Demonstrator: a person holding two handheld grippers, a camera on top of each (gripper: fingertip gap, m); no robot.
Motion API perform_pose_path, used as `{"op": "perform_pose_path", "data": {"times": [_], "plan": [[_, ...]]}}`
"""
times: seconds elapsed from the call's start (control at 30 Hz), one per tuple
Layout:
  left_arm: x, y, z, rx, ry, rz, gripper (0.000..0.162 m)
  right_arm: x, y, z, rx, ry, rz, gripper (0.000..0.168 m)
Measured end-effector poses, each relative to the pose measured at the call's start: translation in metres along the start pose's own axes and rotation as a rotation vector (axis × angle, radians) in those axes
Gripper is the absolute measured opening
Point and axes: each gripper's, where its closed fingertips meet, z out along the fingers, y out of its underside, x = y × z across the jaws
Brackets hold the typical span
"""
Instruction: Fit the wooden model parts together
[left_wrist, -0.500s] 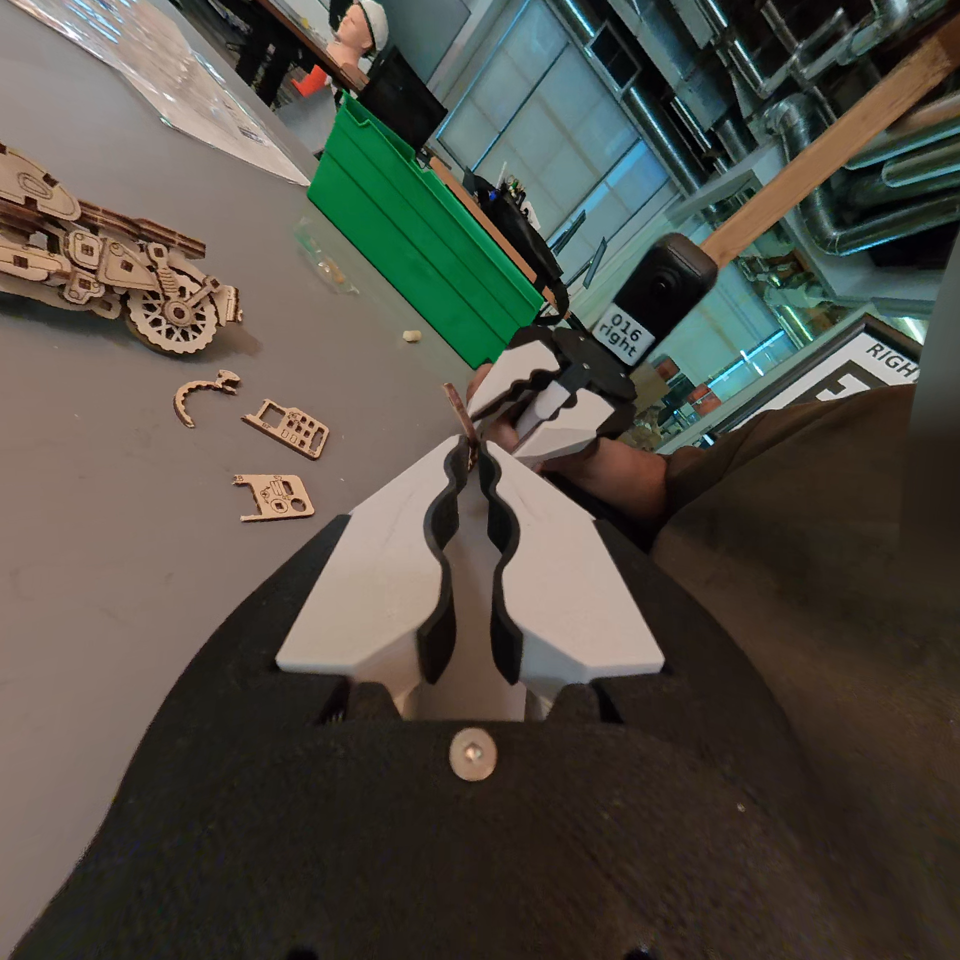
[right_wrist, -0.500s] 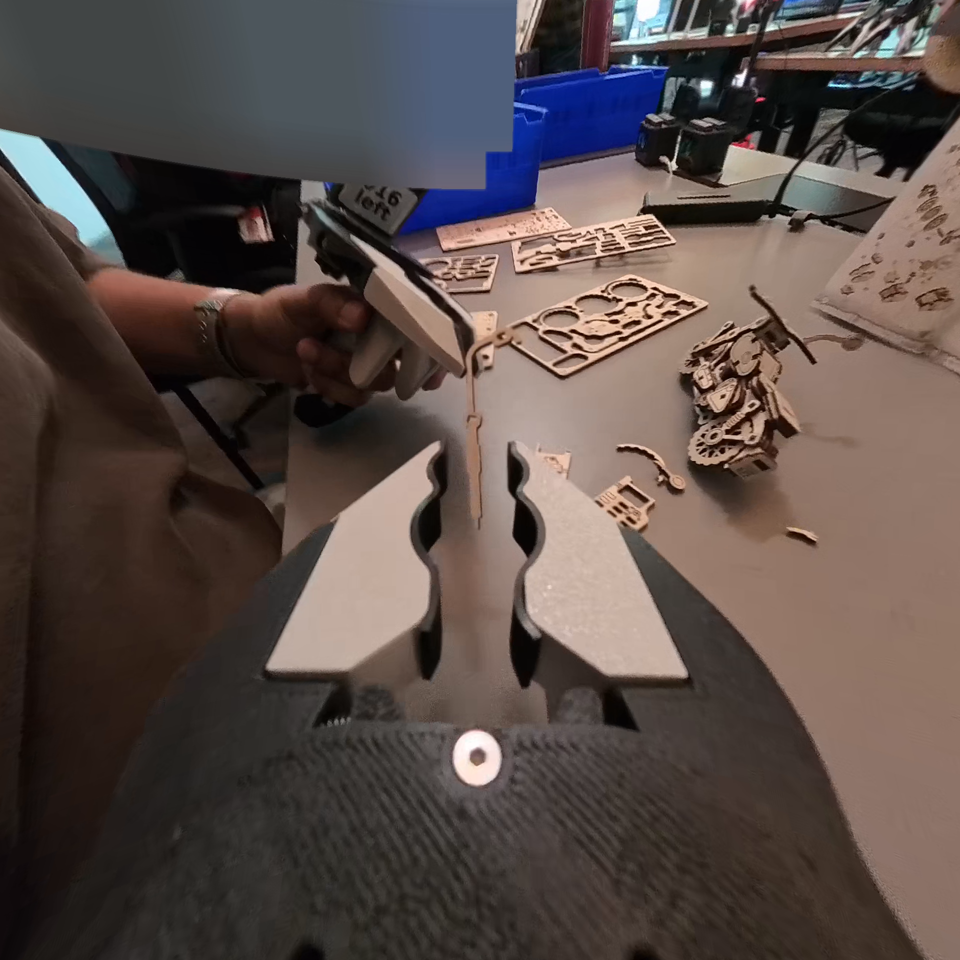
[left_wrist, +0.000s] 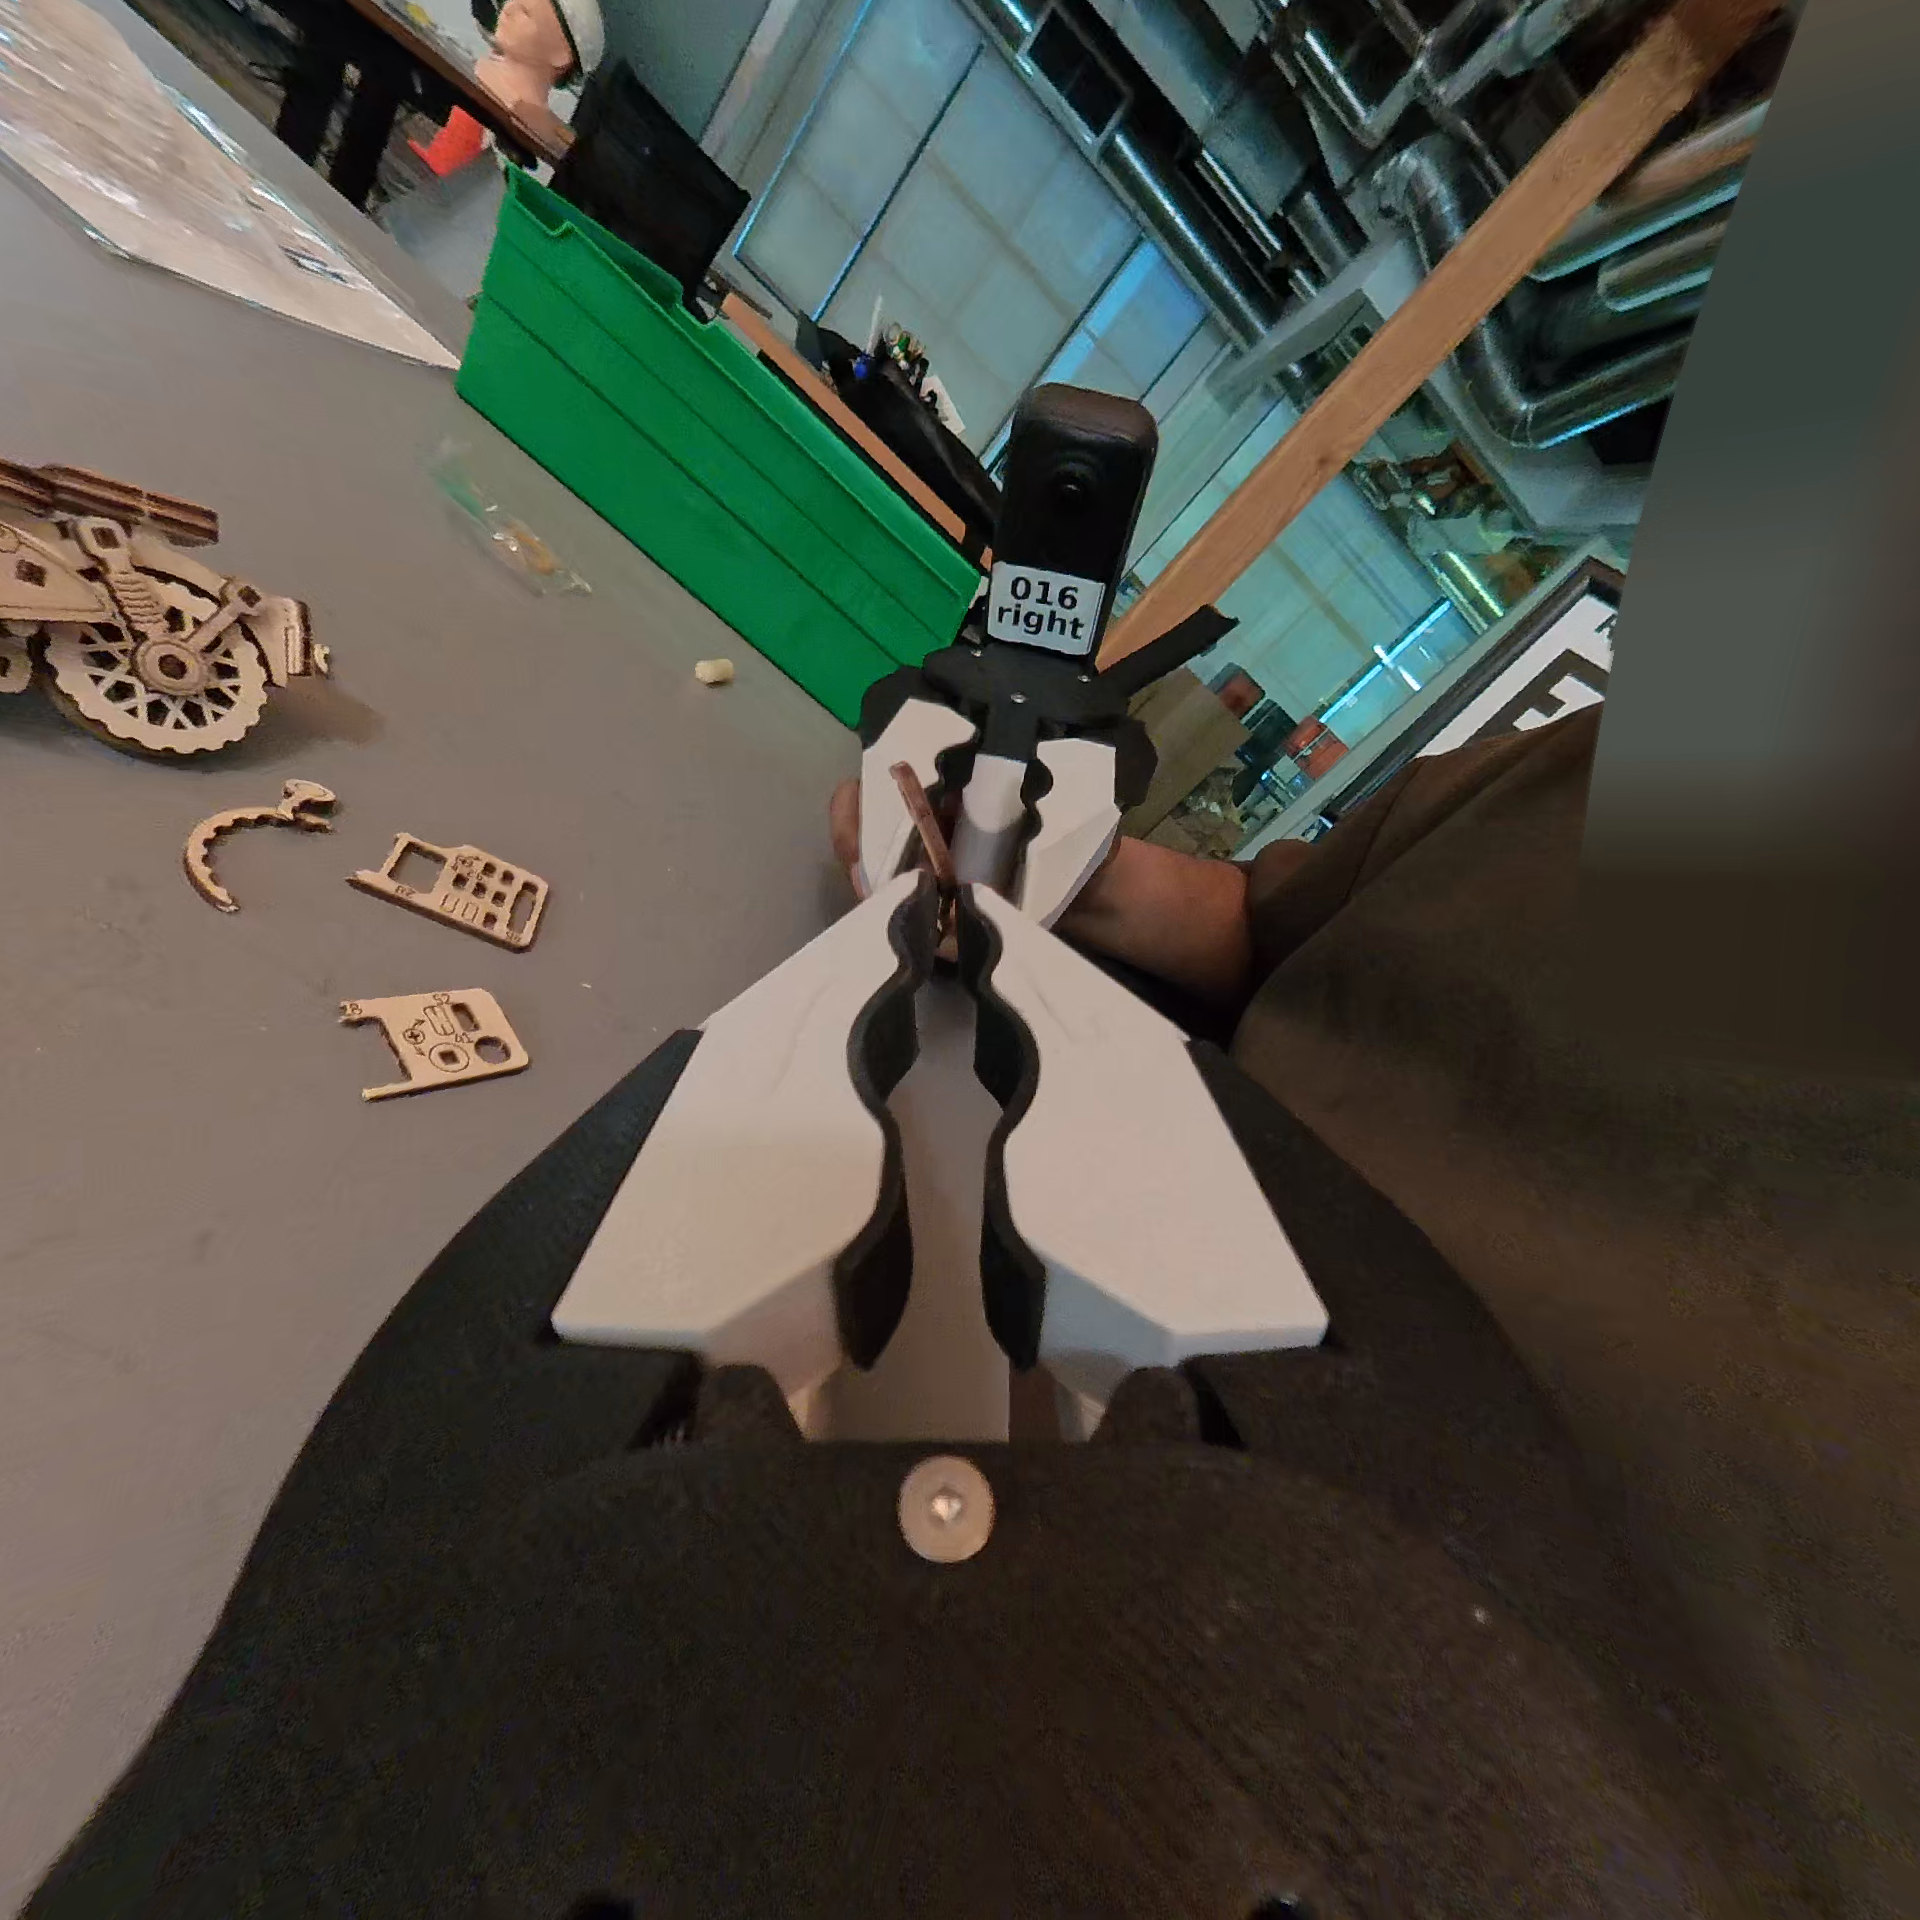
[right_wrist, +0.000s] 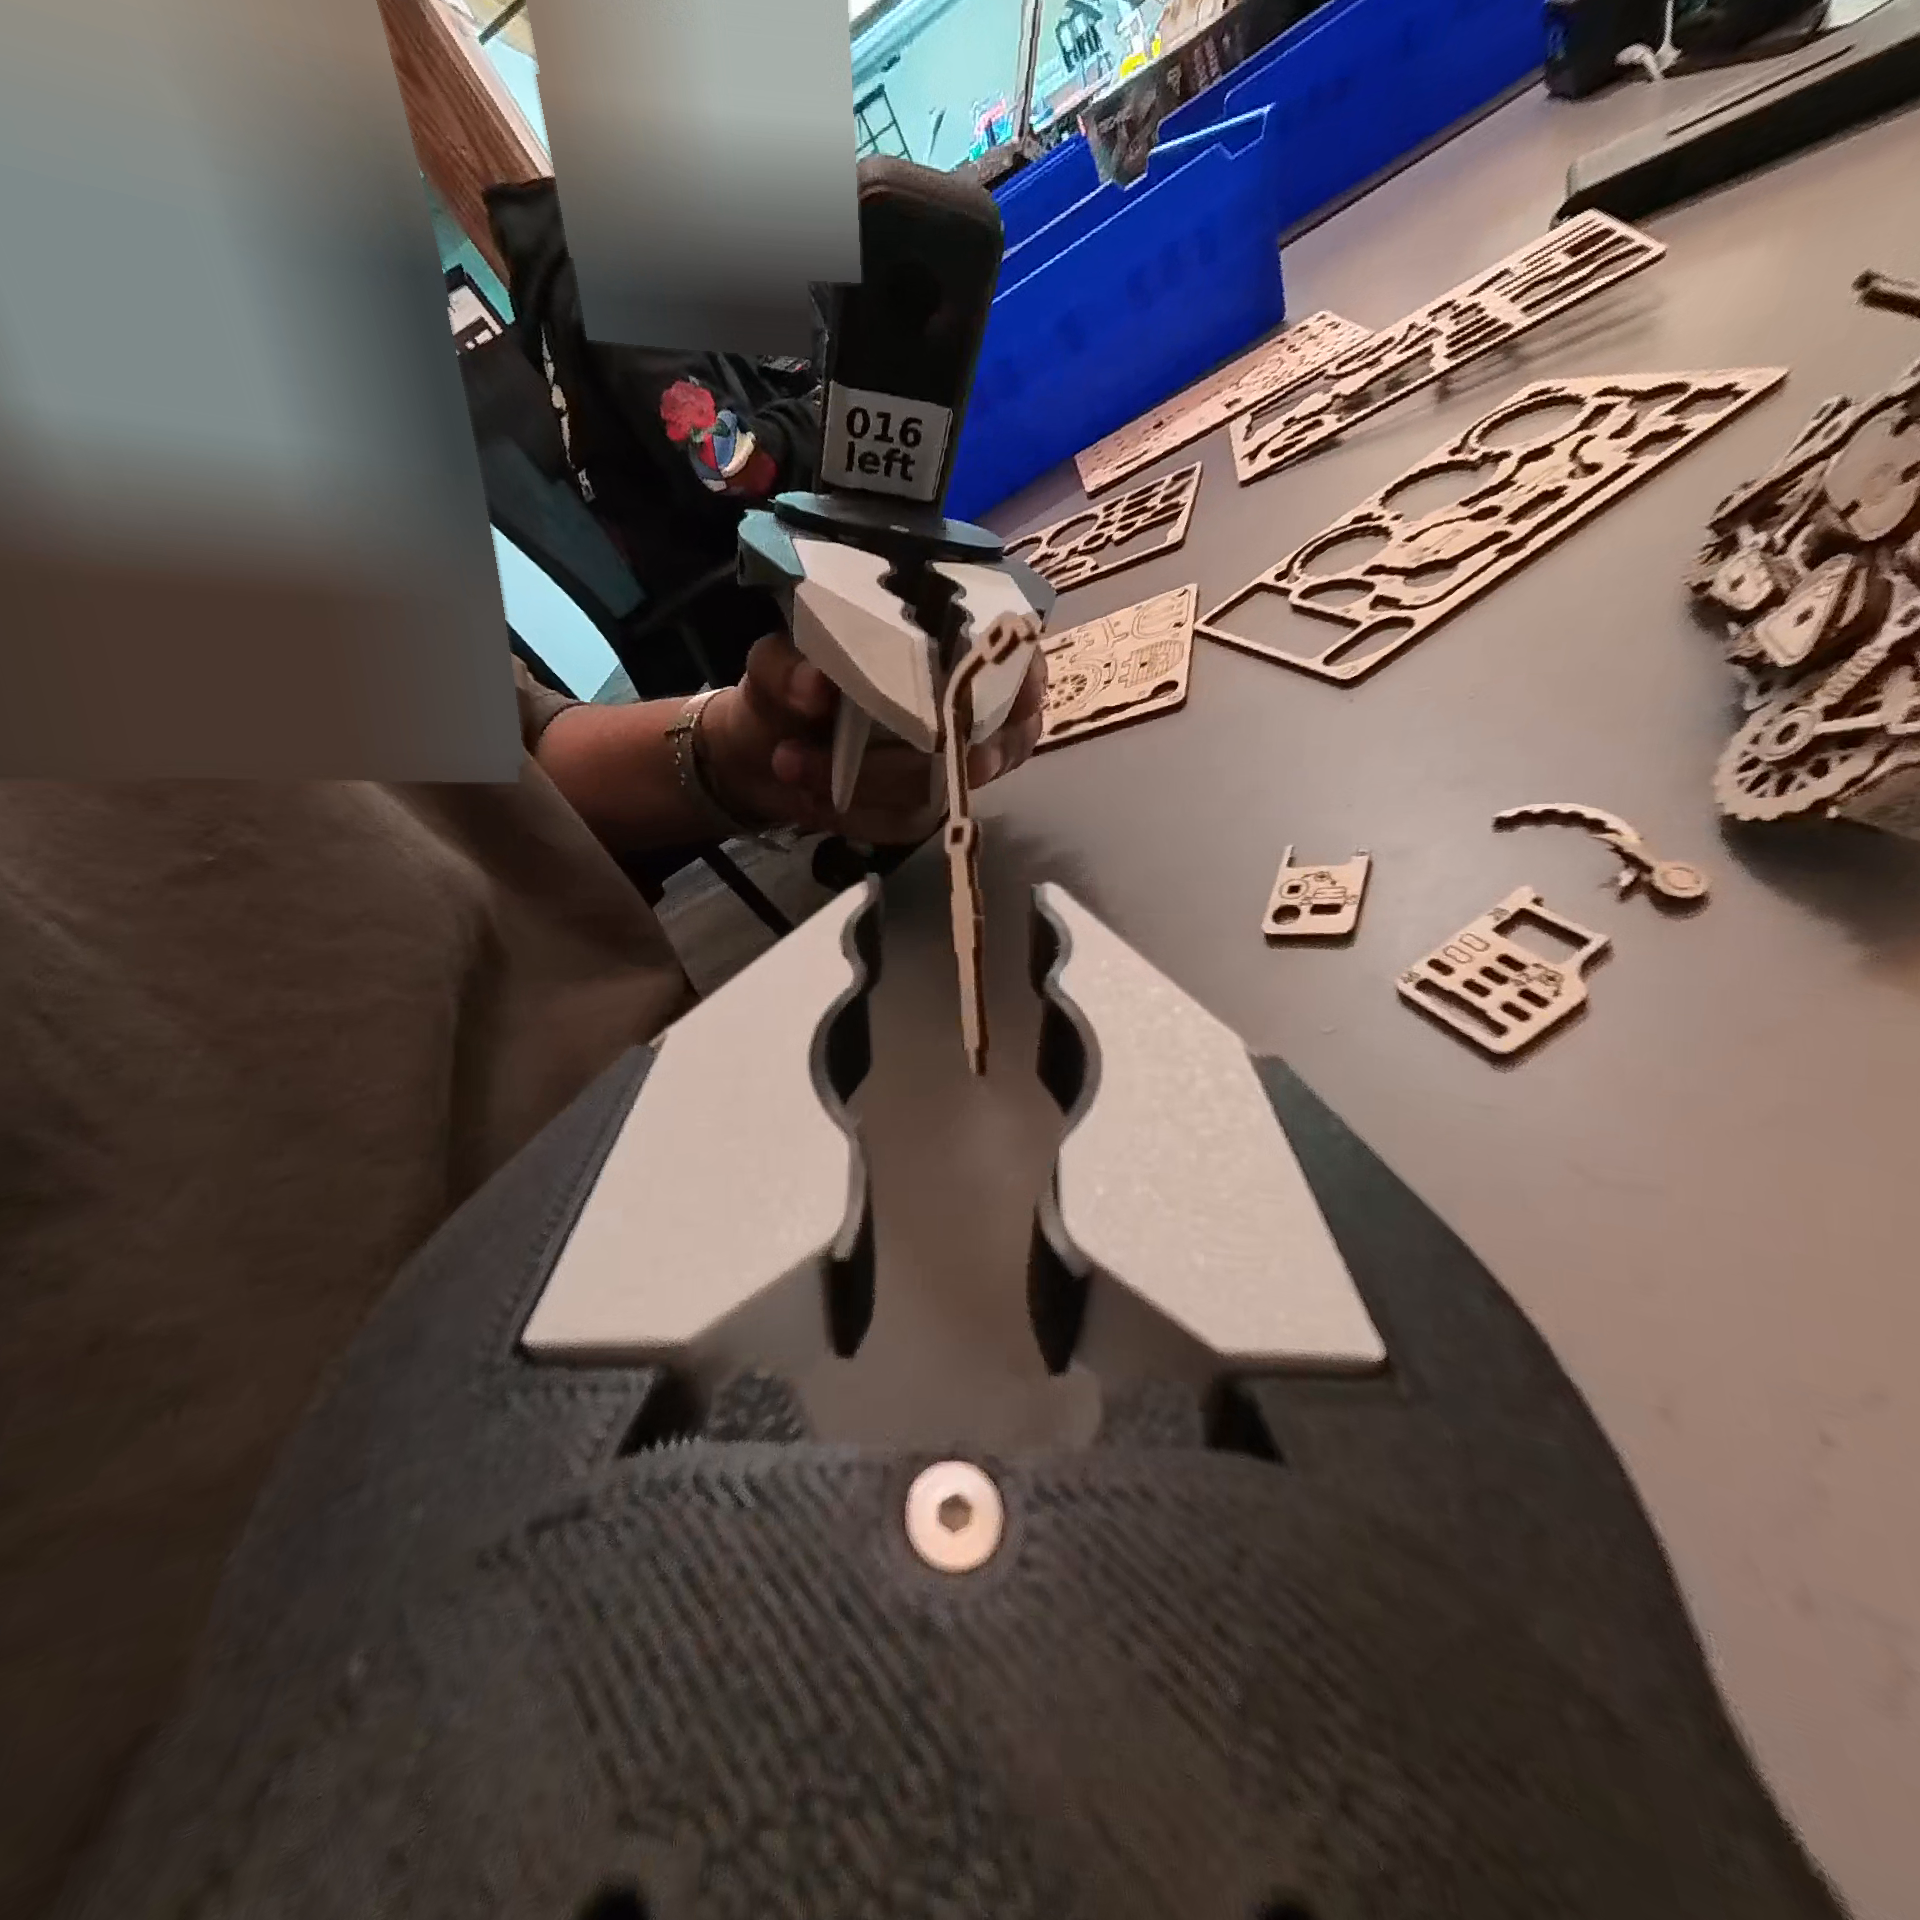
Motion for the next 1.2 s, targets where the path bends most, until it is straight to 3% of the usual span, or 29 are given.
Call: {"op": "perform_pose_path", "data": {"times": [0.43,0.63,0.87,1.0,1.2], "plan": [[0.011,0.007,0.006,-0.034,0.062,0.012,0.000,-0.015,0.002,0.006,0.001,-0.113,0.102,0.011],[0.002,0.008,0.006,-0.031,-0.010,0.039,0.006,-0.007,-0.001,0.004,0.016,-0.045,0.051,0.001],[-0.003,0.004,0.005,-0.011,-0.058,0.045,0.015,0.006,0.000,0.002,0.001,0.067,-0.014,0.001],[-0.009,0.001,0.003,0.001,-0.099,0.067,0.001,0.005,0.004,0.006,-0.033,0.102,-0.071,0.002],[-0.006,0.003,0.003,-0.011,-0.083,0.090,0.001,0.000,0.008,0.009,-0.062,0.090,-0.119,0.007]]}}
